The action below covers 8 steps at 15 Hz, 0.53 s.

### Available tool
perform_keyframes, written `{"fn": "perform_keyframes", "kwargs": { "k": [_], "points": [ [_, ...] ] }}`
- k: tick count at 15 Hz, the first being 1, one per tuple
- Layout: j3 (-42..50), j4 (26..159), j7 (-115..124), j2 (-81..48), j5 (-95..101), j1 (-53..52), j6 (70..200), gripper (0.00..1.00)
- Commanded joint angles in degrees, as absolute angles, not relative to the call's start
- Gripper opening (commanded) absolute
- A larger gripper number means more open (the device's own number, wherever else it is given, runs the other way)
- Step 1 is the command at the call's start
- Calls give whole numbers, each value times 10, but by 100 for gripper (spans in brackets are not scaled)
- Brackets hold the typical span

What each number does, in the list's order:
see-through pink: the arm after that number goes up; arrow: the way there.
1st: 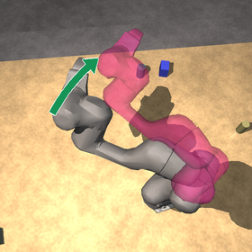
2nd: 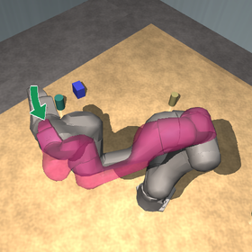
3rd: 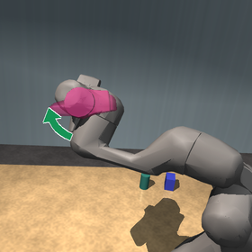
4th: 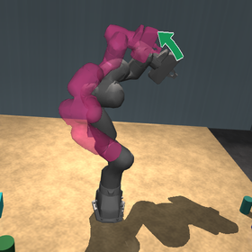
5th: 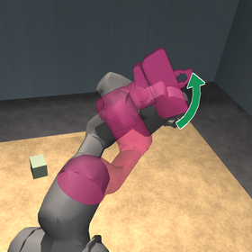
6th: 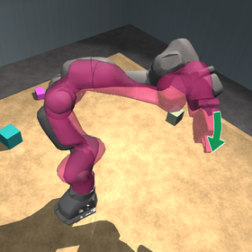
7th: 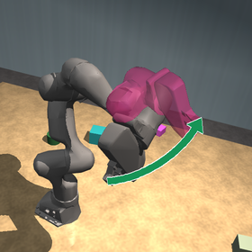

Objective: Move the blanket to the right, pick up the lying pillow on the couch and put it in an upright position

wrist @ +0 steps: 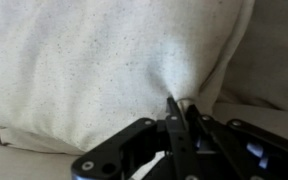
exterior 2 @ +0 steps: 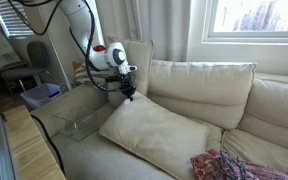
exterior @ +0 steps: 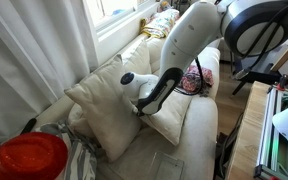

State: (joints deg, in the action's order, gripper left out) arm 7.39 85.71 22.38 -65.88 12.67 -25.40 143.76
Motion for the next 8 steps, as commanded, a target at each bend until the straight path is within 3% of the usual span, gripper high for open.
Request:
{"fn": "perform_keyframes", "kwargs": {
  "k": [1,8],
  "points": [
    [105,992,272,-557,122,-250,1496,3],
    [183,1147,380,-415,133,-280,1545,3]
  ]
}}
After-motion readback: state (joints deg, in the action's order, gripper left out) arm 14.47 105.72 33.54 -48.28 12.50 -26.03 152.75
